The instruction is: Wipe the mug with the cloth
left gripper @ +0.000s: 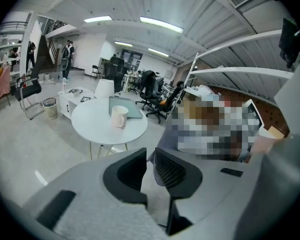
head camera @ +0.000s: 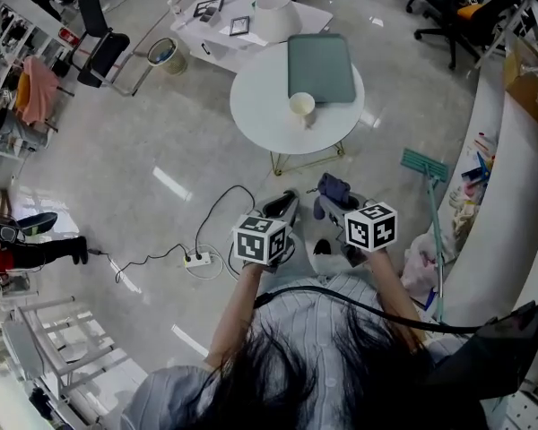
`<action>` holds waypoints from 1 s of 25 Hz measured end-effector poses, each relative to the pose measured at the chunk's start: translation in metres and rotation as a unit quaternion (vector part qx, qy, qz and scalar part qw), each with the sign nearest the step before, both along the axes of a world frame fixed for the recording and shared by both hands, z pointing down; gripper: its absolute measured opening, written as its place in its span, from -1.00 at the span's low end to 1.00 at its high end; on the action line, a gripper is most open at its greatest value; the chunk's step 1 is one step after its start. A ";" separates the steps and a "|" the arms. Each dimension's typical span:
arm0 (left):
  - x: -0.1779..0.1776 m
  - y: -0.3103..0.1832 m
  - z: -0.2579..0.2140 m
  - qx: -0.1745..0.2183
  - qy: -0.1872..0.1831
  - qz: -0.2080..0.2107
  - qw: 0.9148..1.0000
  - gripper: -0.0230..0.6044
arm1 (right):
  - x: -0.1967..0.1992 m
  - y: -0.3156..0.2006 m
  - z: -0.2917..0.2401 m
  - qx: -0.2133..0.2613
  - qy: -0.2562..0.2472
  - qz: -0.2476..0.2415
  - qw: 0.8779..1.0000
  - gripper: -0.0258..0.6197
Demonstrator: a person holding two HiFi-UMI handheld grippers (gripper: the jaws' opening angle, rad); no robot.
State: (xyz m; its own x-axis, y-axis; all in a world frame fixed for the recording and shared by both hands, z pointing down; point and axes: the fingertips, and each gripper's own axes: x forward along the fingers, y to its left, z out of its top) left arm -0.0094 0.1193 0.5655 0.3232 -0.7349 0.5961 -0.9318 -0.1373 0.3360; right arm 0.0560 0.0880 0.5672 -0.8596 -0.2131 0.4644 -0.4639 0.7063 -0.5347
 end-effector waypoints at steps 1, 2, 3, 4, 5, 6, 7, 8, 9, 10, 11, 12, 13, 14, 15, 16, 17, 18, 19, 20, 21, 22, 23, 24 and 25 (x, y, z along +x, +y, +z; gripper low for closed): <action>0.001 0.004 -0.001 0.001 -0.001 0.000 1.000 -0.72 | 0.000 0.004 0.000 0.000 -0.001 -0.002 1.000 -0.67; 0.001 0.007 -0.002 0.002 -0.002 -0.001 1.000 -0.72 | -0.001 0.009 -0.001 0.001 -0.002 -0.006 1.000 -0.67; 0.001 0.011 -0.003 0.004 -0.004 -0.003 1.000 -0.72 | -0.002 0.013 -0.001 0.002 -0.002 -0.011 1.000 -0.67; 0.001 0.014 -0.004 0.005 -0.006 -0.004 1.000 -0.72 | -0.003 0.018 -0.001 0.004 -0.003 -0.016 1.000 -0.67; 0.001 0.018 -0.005 0.006 -0.008 -0.005 1.000 -0.72 | -0.004 0.022 -0.002 0.006 -0.004 -0.022 1.000 -0.67; 0.001 0.022 -0.005 0.007 -0.011 -0.007 1.000 -0.72 | -0.005 0.025 -0.002 0.008 -0.005 -0.028 1.000 -0.67; 0.000 0.026 -0.006 0.008 -0.014 -0.008 1.000 -0.72 | -0.007 0.028 -0.003 0.010 -0.006 -0.033 0.999 -0.67; 0.000 0.029 -0.007 0.009 -0.016 -0.010 1.000 -0.72 | -0.008 0.031 -0.004 0.013 -0.007 -0.038 0.999 -0.67; -0.002 0.032 -0.007 0.010 -0.018 -0.013 1.000 -0.72 | -0.010 0.033 -0.005 0.016 -0.008 -0.043 0.999 -0.67; -0.004 0.036 -0.008 0.011 -0.019 -0.017 1.000 -0.72 | -0.013 0.035 -0.006 0.018 -0.009 -0.048 0.999 -0.67; -0.006 0.040 -0.008 0.011 -0.019 -0.021 1.000 -0.72 | -0.016 0.038 -0.007 0.021 -0.009 -0.054 0.998 -0.67; -0.009 0.043 -0.008 0.011 -0.019 -0.025 0.999 -0.72 | -0.019 0.041 -0.008 0.024 -0.010 -0.060 0.998 -0.67; -0.011 0.046 -0.008 0.011 -0.019 -0.029 0.999 -0.72 | -0.022 0.043 -0.009 0.026 -0.010 -0.066 0.997 -0.67; -0.013 0.049 -0.007 0.011 -0.019 -0.032 0.999 -0.72 | -0.024 0.046 -0.009 0.027 -0.009 -0.071 0.997 -0.67; -0.014 0.051 -0.007 0.011 -0.020 -0.035 0.999 -0.72 | -0.026 0.048 -0.009 0.029 -0.009 -0.076 0.997 -0.67; -0.016 0.053 -0.006 0.011 -0.020 -0.038 0.999 -0.72 | -0.027 0.049 -0.008 0.031 -0.009 -0.081 0.996 -0.67; -0.017 0.055 -0.006 0.012 -0.021 -0.041 0.999 -0.72 | -0.029 0.051 -0.008 0.033 -0.008 -0.086 0.996 -0.67; -0.019 0.056 -0.006 0.013 -0.021 -0.043 0.999 -0.72 | -0.032 0.052 -0.009 0.035 -0.008 -0.090 0.995 -0.67; -0.021 0.056 -0.007 0.014 -0.022 -0.045 0.999 -0.72 | -0.034 0.053 -0.009 0.036 -0.007 -0.094 0.995 -0.67; -0.022 0.057 -0.007 0.015 -0.022 -0.047 0.999 -0.72 | -0.035 0.054 -0.009 0.038 -0.007 -0.097 0.995 -0.67; -0.024 0.057 -0.008 0.016 -0.023 -0.049 0.998 -0.72 | -0.036 0.055 -0.009 0.039 -0.006 -0.099 0.994 -0.67; -0.024 0.057 -0.008 0.016 -0.023 -0.050 0.998 -0.72 | -0.037 0.055 -0.009 0.040 -0.006 -0.101 0.994 -0.67; -0.025 0.056 -0.009 0.017 -0.024 -0.050 0.998 -0.72 | -0.037 0.055 -0.009 0.040 -0.005 -0.103 0.994 -0.67; -0.025 0.056 -0.009 0.018 -0.024 -0.050 0.998 -0.72 | -0.038 0.055 -0.009 0.041 -0.004 -0.105 0.994 -0.67; -0.025 0.055 -0.009 0.018 -0.025 -0.049 0.998 -0.72 | -0.038 0.054 -0.008 0.042 -0.002 -0.107 0.993 -0.67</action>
State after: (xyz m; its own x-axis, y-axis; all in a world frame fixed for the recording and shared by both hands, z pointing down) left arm -0.0349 0.1743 0.5563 0.2188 -0.7832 0.5820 -0.9570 -0.0557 0.2849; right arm 0.0176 0.1424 0.5588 -0.8915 -0.0637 0.4484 -0.2966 0.8304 -0.4717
